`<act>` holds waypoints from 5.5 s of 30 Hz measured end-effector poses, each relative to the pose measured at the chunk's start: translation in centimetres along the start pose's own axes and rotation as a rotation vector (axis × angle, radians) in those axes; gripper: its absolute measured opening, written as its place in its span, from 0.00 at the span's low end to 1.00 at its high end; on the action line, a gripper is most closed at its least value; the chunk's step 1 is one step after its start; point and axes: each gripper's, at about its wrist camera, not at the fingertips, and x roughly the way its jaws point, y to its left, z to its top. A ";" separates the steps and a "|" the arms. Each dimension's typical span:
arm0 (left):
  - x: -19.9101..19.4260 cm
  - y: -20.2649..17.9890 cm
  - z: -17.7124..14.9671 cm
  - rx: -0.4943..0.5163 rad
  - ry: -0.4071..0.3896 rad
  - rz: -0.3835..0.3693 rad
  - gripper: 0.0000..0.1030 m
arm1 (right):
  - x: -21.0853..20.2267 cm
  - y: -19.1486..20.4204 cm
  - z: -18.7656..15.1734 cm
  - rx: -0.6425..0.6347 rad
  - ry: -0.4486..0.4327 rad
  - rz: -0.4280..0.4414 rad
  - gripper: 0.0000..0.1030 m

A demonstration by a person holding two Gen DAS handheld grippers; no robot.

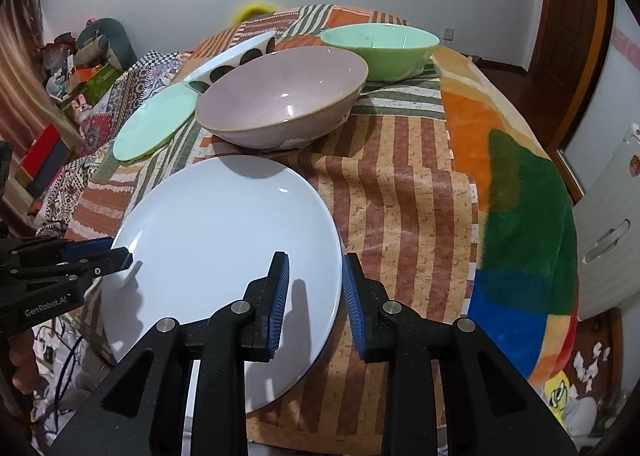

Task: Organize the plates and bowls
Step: 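Open both tools off the white plate and withdraw toward the green plate, then close the left tool on the mint-green plate rim while the right tool grips it too, then lift the mint-green plate with both tools and lower it onto the white plate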

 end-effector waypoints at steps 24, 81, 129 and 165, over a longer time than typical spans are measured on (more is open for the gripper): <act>-10.9 8.6 2.4 -0.130 -0.380 0.111 0.68 | -3.3 6.7 6.0 -0.046 -0.170 0.171 0.66; 9.1 25.7 14.1 -0.279 -0.133 0.025 0.21 | 15.1 15.9 14.9 -0.079 0.148 0.147 0.28; 2.5 23.4 8.0 -0.270 -0.130 0.032 0.22 | 12.5 16.7 14.4 -0.129 0.202 0.244 0.21; -12.8 8.7 2.0 -0.095 -0.334 0.004 0.22 | -4.9 9.6 8.7 -0.040 -0.115 0.298 0.21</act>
